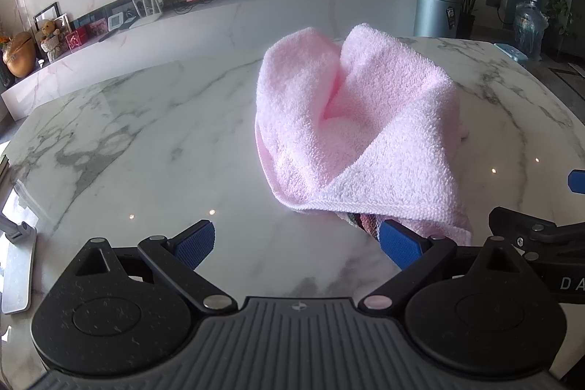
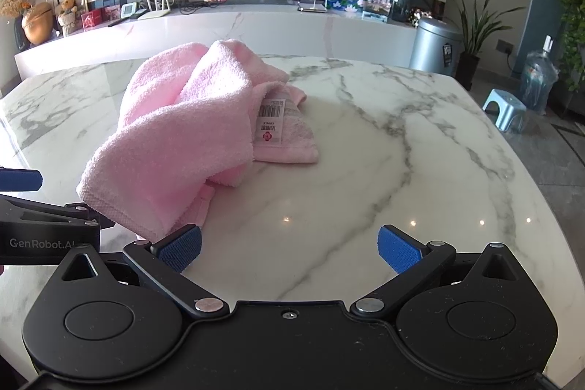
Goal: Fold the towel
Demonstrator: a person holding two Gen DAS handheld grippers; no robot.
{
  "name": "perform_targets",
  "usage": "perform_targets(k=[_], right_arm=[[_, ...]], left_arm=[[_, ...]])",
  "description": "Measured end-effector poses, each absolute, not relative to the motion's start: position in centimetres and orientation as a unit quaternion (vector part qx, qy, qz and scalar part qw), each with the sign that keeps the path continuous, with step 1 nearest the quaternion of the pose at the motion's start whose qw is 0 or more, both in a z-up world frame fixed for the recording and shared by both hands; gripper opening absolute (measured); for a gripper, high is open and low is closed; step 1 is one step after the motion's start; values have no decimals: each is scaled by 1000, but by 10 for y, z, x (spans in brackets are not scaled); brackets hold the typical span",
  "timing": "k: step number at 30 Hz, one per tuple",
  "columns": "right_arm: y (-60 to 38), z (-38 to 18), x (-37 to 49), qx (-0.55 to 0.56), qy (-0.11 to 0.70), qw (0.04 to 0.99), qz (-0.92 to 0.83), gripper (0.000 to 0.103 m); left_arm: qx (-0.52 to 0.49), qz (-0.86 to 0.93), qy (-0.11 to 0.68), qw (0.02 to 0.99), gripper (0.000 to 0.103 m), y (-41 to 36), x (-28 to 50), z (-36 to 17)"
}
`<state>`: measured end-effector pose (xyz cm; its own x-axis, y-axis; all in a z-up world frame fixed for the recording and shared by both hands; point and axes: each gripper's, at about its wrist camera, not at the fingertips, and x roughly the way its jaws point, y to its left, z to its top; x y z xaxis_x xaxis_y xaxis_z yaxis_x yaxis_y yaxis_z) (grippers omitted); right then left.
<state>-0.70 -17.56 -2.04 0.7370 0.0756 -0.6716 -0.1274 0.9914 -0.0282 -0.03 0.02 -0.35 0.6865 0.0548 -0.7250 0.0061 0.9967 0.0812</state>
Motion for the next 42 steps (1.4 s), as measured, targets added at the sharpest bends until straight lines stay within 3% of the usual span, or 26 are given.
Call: perform_targets(k=[42], right_arm=[[-173, -27, 6, -43, 381, 921, 61, 103]], left_arm=[[28, 6, 417, 909, 98, 2, 5, -8]])
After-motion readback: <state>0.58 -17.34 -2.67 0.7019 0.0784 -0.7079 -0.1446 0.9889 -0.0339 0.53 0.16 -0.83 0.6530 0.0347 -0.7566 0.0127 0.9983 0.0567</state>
